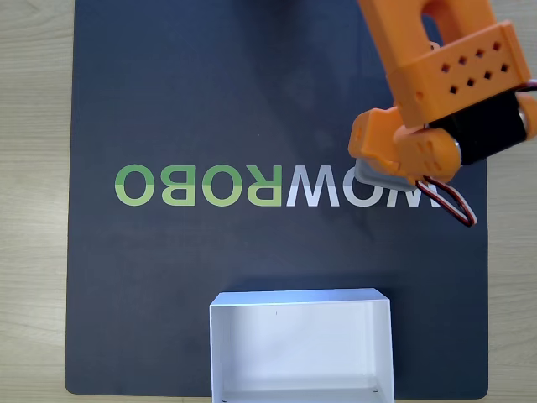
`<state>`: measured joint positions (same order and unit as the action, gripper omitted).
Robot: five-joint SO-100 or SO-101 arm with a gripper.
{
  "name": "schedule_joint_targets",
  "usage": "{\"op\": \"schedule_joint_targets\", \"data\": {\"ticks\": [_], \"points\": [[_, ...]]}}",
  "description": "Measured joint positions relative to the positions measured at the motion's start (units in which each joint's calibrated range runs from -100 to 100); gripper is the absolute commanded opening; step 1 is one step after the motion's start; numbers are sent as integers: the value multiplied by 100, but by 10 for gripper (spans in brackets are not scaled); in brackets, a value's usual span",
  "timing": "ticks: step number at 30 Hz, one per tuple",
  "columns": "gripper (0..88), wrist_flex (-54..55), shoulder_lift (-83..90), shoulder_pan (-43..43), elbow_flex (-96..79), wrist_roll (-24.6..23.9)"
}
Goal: Grab the usb to bin
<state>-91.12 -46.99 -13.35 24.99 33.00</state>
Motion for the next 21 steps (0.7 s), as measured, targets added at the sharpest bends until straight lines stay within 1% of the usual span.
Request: {"op": "schedule_joint_targets", "data": {"ticks": [3,7,12,21], "points": [[105,0,0,0,0,0],[4,0,0,9,0,0],[10,0,0,88,0,-142],[10,0,19,124,0,-178]]}}
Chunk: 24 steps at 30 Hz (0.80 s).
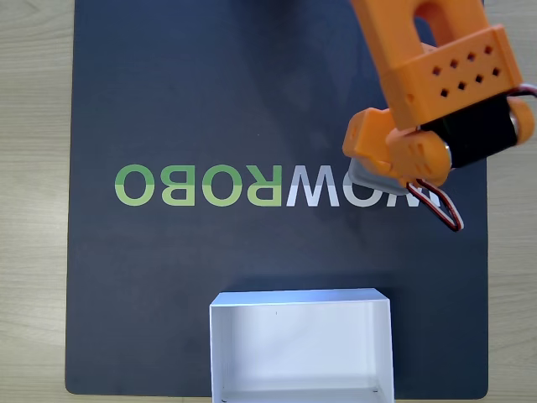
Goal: Grab the usb to bin
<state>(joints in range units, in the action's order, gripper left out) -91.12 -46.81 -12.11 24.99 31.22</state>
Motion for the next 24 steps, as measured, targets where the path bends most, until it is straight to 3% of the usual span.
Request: {"op": "schedule_joint_targets", "data": {"ticks": [15,24], "points": [[10,603,1832,133,0,-5],[10,1526,3395,849,-9,-619]]}}
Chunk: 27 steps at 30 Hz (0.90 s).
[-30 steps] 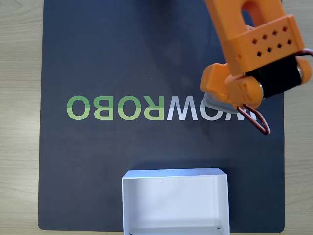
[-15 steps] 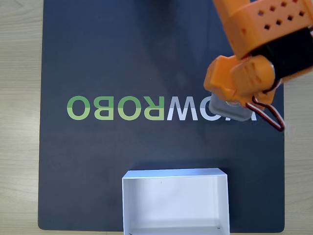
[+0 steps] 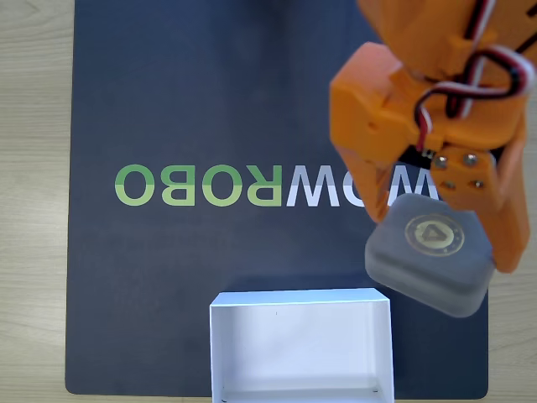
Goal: Grab the usb to bin
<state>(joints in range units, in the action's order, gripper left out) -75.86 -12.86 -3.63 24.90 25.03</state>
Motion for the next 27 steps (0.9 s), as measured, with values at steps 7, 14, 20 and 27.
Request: {"op": "schedule_joint_targets", "data": {"ticks": [7,14,20,27], "points": [[10,138,962,831,0,-807],[10,138,1434,1530,0,-1447],[10,138,1277,1680,0,-1709],[10,621,361,1565,0,-1767]]}}
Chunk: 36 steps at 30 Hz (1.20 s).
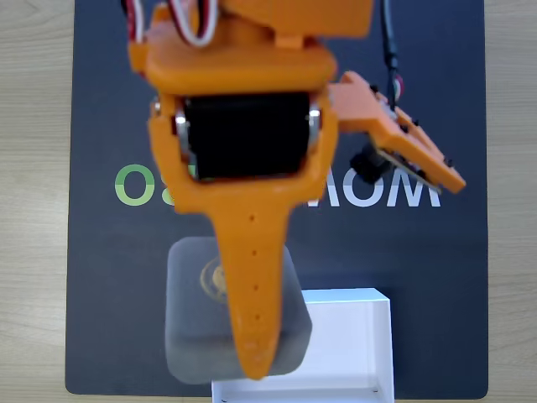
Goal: Grab the usb to bin
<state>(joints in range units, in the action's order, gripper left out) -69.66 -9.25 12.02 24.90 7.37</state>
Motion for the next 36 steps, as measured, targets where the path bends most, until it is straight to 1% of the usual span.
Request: {"op": "schedule_joint_targets", "data": {"ticks": [7,13,17,22,29,31,34,36], "points": [[10,612,-1647,-345,777,0],[10,672,-3330,-654,1898,16],[10,672,-4117,-752,2621,31],[10,672,-4505,-760,2955,31],[20,552,-4551,-769,2964,31],[61,431,-4551,-769,2964,31],[178,233,-4551,-760,2964,26],[223,112,-4551,-760,2964,26]]}}
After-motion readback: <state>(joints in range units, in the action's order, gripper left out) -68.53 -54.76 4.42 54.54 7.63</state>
